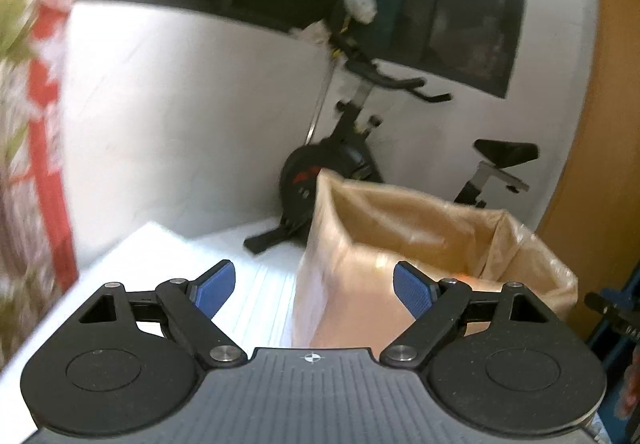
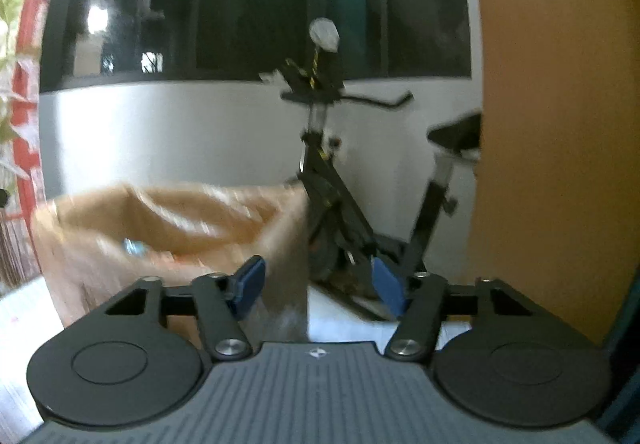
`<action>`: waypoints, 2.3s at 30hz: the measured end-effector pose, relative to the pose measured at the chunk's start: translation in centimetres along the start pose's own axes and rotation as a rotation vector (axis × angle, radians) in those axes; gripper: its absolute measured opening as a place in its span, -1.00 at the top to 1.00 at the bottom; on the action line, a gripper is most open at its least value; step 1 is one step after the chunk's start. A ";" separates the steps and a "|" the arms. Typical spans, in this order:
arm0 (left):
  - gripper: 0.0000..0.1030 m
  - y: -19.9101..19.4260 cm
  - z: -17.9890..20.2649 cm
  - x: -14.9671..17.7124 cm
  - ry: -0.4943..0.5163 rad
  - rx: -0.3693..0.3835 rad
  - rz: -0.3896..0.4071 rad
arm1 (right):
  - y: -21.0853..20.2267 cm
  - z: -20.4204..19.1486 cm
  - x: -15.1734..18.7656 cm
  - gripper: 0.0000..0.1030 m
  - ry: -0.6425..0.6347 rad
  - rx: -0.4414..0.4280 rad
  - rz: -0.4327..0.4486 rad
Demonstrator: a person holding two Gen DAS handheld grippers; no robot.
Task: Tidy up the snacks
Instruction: 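Withdraw both tools from the box, moving the right toward a small brown snack, then grasp the red snack packet with the left tool while the right grasps the clear peanut packet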
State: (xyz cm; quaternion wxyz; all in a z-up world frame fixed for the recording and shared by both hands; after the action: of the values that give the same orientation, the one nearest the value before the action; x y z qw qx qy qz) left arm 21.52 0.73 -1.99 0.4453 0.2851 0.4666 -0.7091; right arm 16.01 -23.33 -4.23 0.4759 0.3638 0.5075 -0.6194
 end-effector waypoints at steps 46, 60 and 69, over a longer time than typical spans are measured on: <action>-0.62 0.2 -3.3 10.8 -0.023 -0.060 -0.222 | 2.5 -3.5 11.1 0.75 0.166 -0.069 -0.359; -0.54 3.7 1.1 16.2 0.108 0.032 -0.396 | -2.2 -10.2 10.3 0.75 0.083 -0.244 -0.304; -0.58 7.6 2.1 17.5 0.094 -0.023 -0.467 | -1.9 -10.5 10.4 0.75 0.086 -0.246 -0.308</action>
State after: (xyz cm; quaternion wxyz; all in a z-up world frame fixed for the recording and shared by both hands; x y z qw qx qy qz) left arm 20.63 -8.88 -18.56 0.2503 0.1969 0.5479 -0.7736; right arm 10.86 -15.34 -15.75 0.3943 0.2469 0.6489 -0.6020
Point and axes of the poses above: each gripper's, at about its wrist camera, not at the fingertips, and y roughly the way its jaws point, z to its right, x to its underside, the point moved 3 cm from there along y, roughly the way its jaws point, and after that the axes turned 13 degrees about -y, right-handed, at the moved point
